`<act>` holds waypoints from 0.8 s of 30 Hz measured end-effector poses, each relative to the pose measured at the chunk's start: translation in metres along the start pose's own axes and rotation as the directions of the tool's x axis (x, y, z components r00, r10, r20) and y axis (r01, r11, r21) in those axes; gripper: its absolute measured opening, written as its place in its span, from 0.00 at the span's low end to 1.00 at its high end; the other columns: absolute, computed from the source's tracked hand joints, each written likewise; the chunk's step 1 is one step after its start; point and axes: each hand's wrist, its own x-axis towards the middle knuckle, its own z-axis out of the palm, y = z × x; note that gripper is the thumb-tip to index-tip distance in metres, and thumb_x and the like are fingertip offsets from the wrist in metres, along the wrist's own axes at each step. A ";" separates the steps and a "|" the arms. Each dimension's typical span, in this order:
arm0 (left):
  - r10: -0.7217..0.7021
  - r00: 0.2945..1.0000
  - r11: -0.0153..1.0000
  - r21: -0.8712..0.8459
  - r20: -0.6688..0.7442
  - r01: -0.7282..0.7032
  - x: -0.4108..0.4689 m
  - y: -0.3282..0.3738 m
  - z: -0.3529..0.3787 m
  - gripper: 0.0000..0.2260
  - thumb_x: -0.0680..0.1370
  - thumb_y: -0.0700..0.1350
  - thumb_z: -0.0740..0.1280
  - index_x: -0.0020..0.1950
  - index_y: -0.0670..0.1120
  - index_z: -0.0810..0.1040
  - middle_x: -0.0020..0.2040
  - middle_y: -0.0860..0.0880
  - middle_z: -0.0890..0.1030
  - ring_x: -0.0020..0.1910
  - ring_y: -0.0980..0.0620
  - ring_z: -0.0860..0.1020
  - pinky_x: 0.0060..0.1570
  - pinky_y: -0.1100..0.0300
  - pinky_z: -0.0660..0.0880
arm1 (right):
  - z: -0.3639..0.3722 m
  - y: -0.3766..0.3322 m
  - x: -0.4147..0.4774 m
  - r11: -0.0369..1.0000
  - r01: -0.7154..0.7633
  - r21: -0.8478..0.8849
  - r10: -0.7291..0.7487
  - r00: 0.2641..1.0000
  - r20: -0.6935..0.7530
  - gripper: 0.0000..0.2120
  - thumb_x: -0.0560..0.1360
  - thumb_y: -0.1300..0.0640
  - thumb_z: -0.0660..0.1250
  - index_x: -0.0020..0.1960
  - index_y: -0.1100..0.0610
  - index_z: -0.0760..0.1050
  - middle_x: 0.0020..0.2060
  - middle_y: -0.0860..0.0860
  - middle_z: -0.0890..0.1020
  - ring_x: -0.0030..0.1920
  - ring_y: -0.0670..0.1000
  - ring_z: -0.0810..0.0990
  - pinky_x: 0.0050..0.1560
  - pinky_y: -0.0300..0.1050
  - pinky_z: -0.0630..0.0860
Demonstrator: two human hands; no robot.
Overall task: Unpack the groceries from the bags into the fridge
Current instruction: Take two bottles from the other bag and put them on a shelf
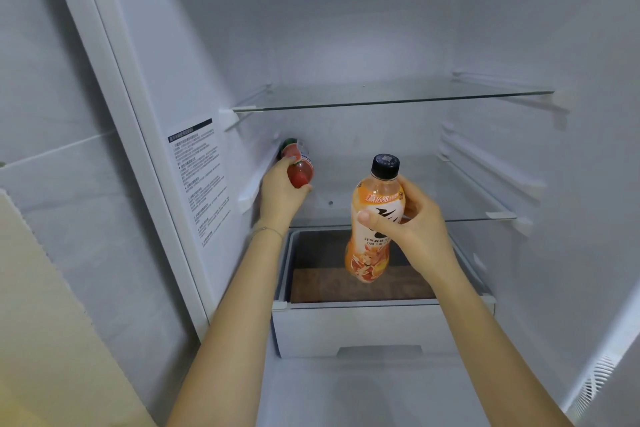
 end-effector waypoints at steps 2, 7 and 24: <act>0.010 1.000 1.000 -0.014 -0.014 -0.010 -0.002 0.001 0.001 0.28 0.70 0.39 0.75 0.70 0.43 0.72 0.67 0.43 0.75 0.64 0.44 0.75 0.64 0.52 0.73 | 0.001 0.000 0.001 1.000 0.000 0.008 0.000 1.000 0.004 0.25 0.67 0.54 0.77 0.61 0.47 0.74 0.51 0.41 0.81 0.48 0.33 0.79 0.39 0.26 0.75; 0.034 0.999 0.999 0.000 0.006 -0.034 -0.006 0.003 0.000 0.30 0.72 0.42 0.74 0.72 0.45 0.70 0.69 0.45 0.73 0.66 0.45 0.73 0.65 0.51 0.73 | 0.002 -0.007 0.001 0.999 0.027 0.023 -0.027 1.000 -0.009 0.23 0.67 0.57 0.77 0.57 0.44 0.72 0.48 0.36 0.79 0.46 0.28 0.77 0.37 0.24 0.73; 0.278 0.952 0.908 -0.359 0.130 -0.216 -0.051 0.063 -0.051 0.13 0.79 0.50 0.66 0.63 0.49 0.78 0.59 0.55 0.80 0.59 0.58 0.78 0.61 0.54 0.76 | 0.006 -0.040 0.013 0.939 0.342 0.037 -0.335 0.934 -0.121 0.31 0.66 0.59 0.78 0.65 0.50 0.70 0.55 0.36 0.78 0.58 0.40 0.77 0.53 0.32 0.75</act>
